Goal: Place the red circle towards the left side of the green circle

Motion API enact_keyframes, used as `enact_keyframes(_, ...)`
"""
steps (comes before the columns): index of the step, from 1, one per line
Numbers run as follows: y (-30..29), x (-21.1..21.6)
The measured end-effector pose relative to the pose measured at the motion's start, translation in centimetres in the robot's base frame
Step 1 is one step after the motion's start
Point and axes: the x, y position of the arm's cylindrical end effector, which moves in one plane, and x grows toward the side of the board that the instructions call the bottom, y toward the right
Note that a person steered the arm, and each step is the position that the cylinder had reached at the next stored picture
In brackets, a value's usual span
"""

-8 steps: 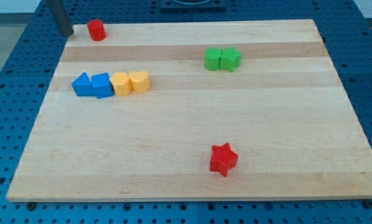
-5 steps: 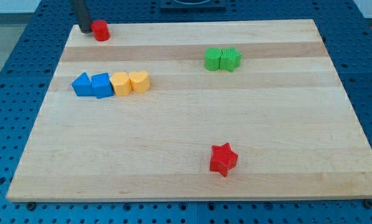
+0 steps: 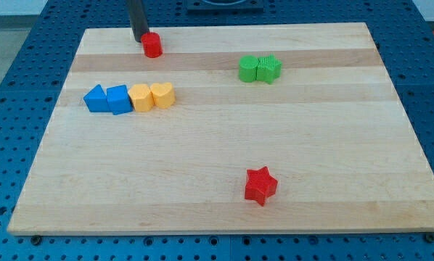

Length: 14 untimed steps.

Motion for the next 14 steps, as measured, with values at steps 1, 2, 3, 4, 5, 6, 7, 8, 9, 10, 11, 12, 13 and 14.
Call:
enact_keyframes(1, 0.0, 2.3)
enact_keyframes(2, 1.3, 3.8)
enact_keyframes(3, 2.9, 4.9)
enact_keyframes(4, 4.1, 6.1)
enact_keyframes(5, 6.1, 7.0)
enact_keyframes(6, 8.2, 7.7)
enact_keyframes(7, 10.4, 8.0)
enact_keyframes(8, 11.9, 8.1)
enact_keyframes(9, 12.4, 8.1)
enact_keyframes(10, 12.0, 8.2)
enact_keyframes(11, 10.9, 9.3)
enact_keyframes(12, 10.8, 10.6)
enact_keyframes(13, 11.0, 10.6)
enact_keyframes(14, 11.6, 10.6)
